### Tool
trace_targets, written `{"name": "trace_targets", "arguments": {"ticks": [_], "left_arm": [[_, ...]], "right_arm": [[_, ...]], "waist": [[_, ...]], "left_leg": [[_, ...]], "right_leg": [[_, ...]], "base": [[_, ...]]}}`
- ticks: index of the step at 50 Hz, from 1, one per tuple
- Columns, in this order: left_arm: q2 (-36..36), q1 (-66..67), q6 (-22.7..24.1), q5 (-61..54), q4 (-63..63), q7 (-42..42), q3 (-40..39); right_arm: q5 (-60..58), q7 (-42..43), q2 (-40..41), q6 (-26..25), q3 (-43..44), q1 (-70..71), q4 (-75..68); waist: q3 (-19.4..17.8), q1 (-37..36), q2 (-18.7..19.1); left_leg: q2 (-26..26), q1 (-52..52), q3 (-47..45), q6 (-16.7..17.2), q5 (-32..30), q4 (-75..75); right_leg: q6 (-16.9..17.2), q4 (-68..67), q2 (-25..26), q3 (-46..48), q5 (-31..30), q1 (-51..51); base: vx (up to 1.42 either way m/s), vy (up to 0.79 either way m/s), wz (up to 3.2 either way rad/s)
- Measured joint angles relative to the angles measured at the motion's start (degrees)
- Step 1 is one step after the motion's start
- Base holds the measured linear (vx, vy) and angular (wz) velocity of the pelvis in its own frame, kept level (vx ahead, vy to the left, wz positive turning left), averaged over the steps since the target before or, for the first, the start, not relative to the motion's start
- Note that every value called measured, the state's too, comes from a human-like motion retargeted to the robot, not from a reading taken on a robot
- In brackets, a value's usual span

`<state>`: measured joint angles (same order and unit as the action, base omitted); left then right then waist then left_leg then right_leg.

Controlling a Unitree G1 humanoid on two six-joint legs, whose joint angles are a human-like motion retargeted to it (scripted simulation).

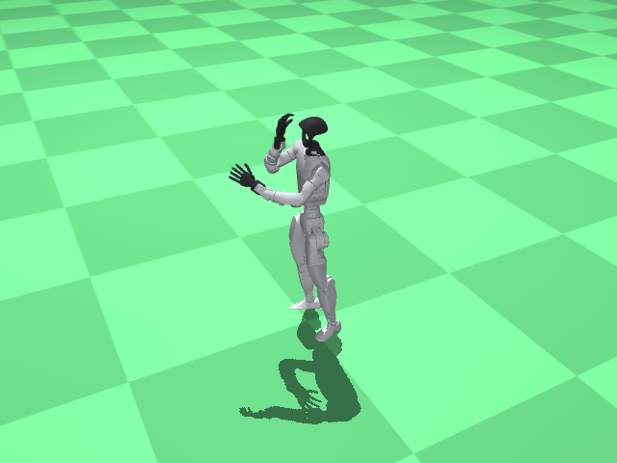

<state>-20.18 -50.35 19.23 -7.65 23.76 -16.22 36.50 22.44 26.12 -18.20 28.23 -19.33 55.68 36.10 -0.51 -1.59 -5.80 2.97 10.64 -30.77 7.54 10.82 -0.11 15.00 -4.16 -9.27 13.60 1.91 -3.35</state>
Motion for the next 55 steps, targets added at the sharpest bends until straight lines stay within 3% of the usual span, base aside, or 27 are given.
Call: {"name": "trace_targets", "arguments": {"ticks": [5, 8, 10, 15, 17, 22, 28, 32, 35, 40, 42, 47, 55], "left_arm": [[0.5, -0.7, 1.5, -0.6, -0.1, 1.3, -0.4], [0.9, -1.0, 1.8, -0.1, -1.0, 0.2, -1.4], [1.2, -1.0, 1.5, 0.6, -1.5, -1.1, -1.6], [1.4, -1.0, -0.2, 4.5, -0.1, -0.8, -0.6], [1.4, -1.0, -0.1, 5.1, 0.3, -0.4, -0.2], [1.3, -0.1, 0.1, 2.5, 0.0, 1.0, -0.4], [1.1, -0.3, 0.4, 0.6, 0.7, 2.7, 0.5], [0.9, -0.4, 1.7, 0.6, -0.2, 2.4, 0.3], [1.2, -0.8, 1.6, 1.5, -0.6, 1.2, 0.5], [2.2, -1.4, -1.3, 3.2, -1.1, 0.9, 0.4], [2.1, -1.4, -1.2, 4.1, -1.7, 0.8, 0.1], [1.0, 0.1, -0.2, 2.7, -3.7, 1.4, -0.9], [0.2, 0.0, 1.6, 1.0, -2.8, 2.1, -0.4]], "right_arm": [[-6.0, 3.6, -0.7, 3.3, 3.8, 5.5, 16.3], [-6.0, 4.0, -0.3, 2.5, 3.7, 0.0, 14.6], [-4.9, 4.1, -0.1, 0.8, 1.0, -6.1, 7.4], [-9.4, -2.9, -1.0, -8.5, -5.9, -11.6, -26.5], [-8.5, -3.6, 0.1, -7.9, -5.9, -12.1, -29.6], [-1.4, -3.1, 1.6, -2.8, 0.0, -9.6, -13.1], [-4.0, 1.3, 0.7, 1.0, 5.9, 0.5, 9.1], [-6.7, 2.5, 2.7, 2.8, 6.6, -0.2, 15.5], [-5.9, 2.6, 3.9, 1.3, 2.9, -7.6, 8.7], [1.4, -7.1, 2.0, -8.7, -6.3, -14.6, -24.9], [1.3, -8.2, 1.9, -9.0, -7.4, -15.2, -29.7], [3.9, -7.3, 3.1, -3.3, -2.5, -11.9, -13.1], [-8.7, 3.0, 3.4, 2.4, 4.6, 3.1, 17.5]], "waist": [[0.1, -0.3, -1.2], [-0.4, -0.4, -1.5], [-0.7, -0.6, -1.4], [-0.6, -0.5, -0.6], [-0.5, -0.5, -0.3], [-0.2, -0.6, -0.5], [0.6, -1.0, -1.2], [0.4, -1.4, -1.5], [0.0, -1.7, -1.5], [-0.4, -1.8, -1.0], [-0.4, -1.9, -0.8], [-0.2, -1.7, -0.5], [0.8, -1.5, -1.0]], "left_leg": [[-0.2, -0.5, 0.5, -0.2, -0.1, 0.1], [-0.2, -0.4, 0.5, -0.1, -0.1, 0.1], [0.0, -0.1, 0.3, 0.2, -0.1, 0.1], [0.4, 0.4, -0.2, 0.5, 0.0, -0.1], [0.6, 0.3, -0.3, 0.6, 0.0, -0.1], [0.5, -0.3, -0.1, 0.4, -0.3, -0.1], [0.1, -1.0, 0.6, 0.1, -0.5, -0.1], [0.1, -1.0, 0.5, 0.0, -0.4, 0.0], [0.3, -0.7, 0.3, 0.1, -0.3, 0.1], [0.2, 0.1, -0.1, 0.4, 0.1, 0.1], [0.4, 0.2, -0.2, 0.6, 0.1, 0.1], [0.4, -0.2, -0.4, 0.4, 0.0, 0.0], [0.2, -0.8, -0.2, -0.1, -0.1, -0.1]], "right_leg": [[0.0, 0.2, -0.3, 0.4, 0.1, 0.1], [0.0, 0.1, -0.2, 0.4, 0.1, 0.0], [0.0, 0.0, 0.0, 0.4, 0.1, -0.1], [0.0, -0.3, 0.4, 0.0, -0.1, -0.1], [0.0, -0.3, 0.6, -0.1, -0.2, 0.1], [0.0, 0.1, 0.6, 0.1, -0.4, 0.4], [0.0, 0.2, 0.1, 0.6, -0.3, 0.6], [0.0, 0.1, 0.2, 0.5, -0.2, 0.7], [0.0, 0.0, 0.3, 0.3, -0.2, 0.6], [0.0, -0.5, 0.2, 0.0, -0.1, 0.1], [0.0, -0.5, 0.3, -0.1, -0.2, 0.2], [0.0, -0.2, 0.5, -0.2, -0.4, 0.5], [0.0, 0.2, 0.3, -0.1, -0.2, 0.9]], "base": [[0.00, 0.00, 0.00], [0.00, 0.00, 0.00], [0.00, 0.00, 0.00], [0.00, 0.00, 0.00], [0.00, 0.00, 0.00], [0.00, 0.00, 0.00], [0.00, 0.00, 0.00], [0.00, 0.00, 0.00], [0.00, 0.00, 0.00], [0.00, 0.00, 0.00], [0.00, 0.00, 0.00], [0.00, 0.00, 0.00], [0.00, 0.00, 0.00]]}}
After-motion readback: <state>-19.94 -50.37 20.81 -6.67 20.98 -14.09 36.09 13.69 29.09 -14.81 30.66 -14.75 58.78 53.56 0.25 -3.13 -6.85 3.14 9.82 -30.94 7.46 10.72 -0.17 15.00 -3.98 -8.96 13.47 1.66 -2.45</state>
